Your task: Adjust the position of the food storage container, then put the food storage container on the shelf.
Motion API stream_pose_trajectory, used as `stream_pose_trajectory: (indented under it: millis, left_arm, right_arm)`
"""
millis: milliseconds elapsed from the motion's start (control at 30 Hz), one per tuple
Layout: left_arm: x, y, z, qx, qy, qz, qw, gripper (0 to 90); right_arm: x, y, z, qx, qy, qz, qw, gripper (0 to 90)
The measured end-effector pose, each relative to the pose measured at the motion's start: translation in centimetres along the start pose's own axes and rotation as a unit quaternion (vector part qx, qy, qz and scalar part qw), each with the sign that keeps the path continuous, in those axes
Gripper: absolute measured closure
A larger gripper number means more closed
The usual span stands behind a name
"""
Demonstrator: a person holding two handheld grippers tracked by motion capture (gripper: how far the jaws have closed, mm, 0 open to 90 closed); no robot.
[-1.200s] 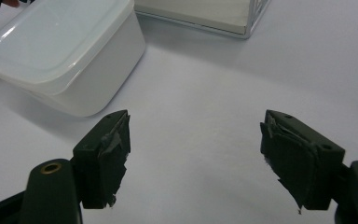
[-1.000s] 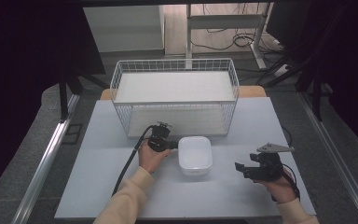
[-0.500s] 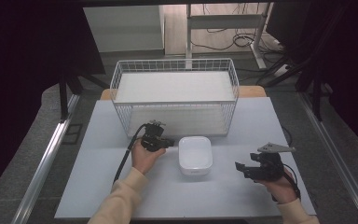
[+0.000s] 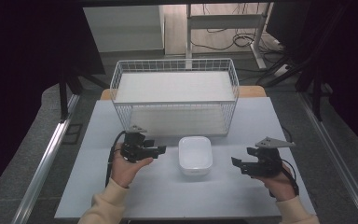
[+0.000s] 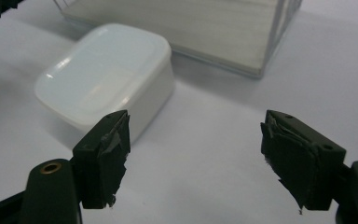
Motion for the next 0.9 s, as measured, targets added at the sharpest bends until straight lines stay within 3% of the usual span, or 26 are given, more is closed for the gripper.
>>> stream_pose_trajectory:
  millis: [67,300,467,567,900]
  left_arm:
    - [1.2,-0.2,-0.4,0.007,0.006,0.0,1.0,35.2]
    - [2.4,-1.0,-0.5,0.019,0.009,-0.013,0.9997,35.2]
    - [2.6,-1.3,-0.5,0.025,0.01,-0.024,0.9993,35.4]
    - [2.7,-1.4,-0.5,0.027,0.009,-0.02,0.9994,35.9]
    - [1.9,-1.7,-0.7,0.036,0.0,-0.016,0.9992,35.4]
  right_arm:
    - [-0.1,-0.6,1.2,0.002,-0.004,0.007,1.0,23.7]
    - [-0.9,-0.6,2.7,-0.015,-0.003,0.01,0.9998,22.3]
    - [-1.1,-0.6,3.1,-0.016,-0.003,0.014,0.9998,20.1]
    - [-1.1,-0.1,3.1,-0.023,-0.006,0.003,0.9997,19.1]
    - [-1.9,0.4,3.1,-0.036,-0.018,0.031,0.9987,24.9]
Point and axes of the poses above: each handheld gripper's, and its own axes: x roughly backward along the jaws, z roughly out of its top, y roughly to its right, the point moved 4 cm from there along -x, roughly forward along the jaws, and after that the axes turned 3 degrees about -x, right-handed, at the moved point
